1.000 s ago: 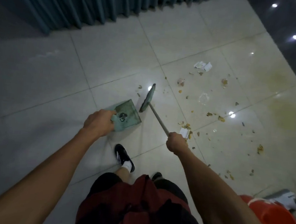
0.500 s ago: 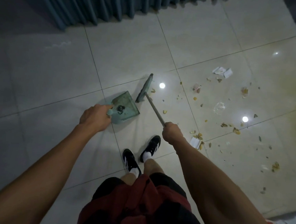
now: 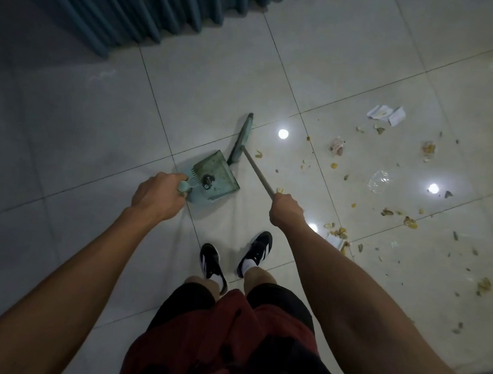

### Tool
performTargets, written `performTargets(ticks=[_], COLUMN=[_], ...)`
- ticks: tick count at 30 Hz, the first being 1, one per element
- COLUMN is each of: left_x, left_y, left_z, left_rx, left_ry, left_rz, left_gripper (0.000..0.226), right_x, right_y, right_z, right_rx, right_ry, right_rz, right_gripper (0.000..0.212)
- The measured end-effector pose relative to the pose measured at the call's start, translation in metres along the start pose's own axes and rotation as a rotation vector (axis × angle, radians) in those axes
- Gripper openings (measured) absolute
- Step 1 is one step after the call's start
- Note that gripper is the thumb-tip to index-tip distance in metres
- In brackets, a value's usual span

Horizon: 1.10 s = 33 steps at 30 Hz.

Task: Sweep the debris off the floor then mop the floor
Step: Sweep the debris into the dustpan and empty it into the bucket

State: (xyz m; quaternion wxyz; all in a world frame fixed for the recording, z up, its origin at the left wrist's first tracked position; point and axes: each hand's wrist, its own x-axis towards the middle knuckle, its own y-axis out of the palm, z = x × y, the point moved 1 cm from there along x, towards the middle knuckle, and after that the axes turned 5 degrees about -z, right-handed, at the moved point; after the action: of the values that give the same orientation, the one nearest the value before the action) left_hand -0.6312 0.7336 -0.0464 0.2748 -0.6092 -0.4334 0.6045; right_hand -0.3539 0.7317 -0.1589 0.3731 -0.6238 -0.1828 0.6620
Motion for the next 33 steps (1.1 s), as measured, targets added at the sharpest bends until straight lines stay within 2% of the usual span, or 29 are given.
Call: performTargets(ticks=[9, 20, 25, 33], left_x=[0.021, 0.0, -0.027, -0.092], left_y=[-0.006, 0.014, 0.039, 0.096], left_z=[0.001, -0.002, -0.028, -0.097], left_rx=[0.043, 0.113, 0.155, 0.187], left_ry=[0.145, 0.324, 0.38, 0.441], left_rz=[0.041, 0.101, 0.081, 0.081], left_gripper=[0.016, 0.025, 0.026, 0.024], right_x=[-0.042, -0.127, -0.166, -0.241], right_y=[0.024, 0.083, 0.11, 0.156], right_z=[-0.013, -0.037, -0.074, -0.171], right_rx=[-0.043, 0.008, 0.029, 0.061], right_ry=[0.132, 0.343, 0.368, 0.459], right_rz=[-0.002, -0.034, -0.022, -0.014], right_gripper=[0.031, 0.029, 0.029, 0.031])
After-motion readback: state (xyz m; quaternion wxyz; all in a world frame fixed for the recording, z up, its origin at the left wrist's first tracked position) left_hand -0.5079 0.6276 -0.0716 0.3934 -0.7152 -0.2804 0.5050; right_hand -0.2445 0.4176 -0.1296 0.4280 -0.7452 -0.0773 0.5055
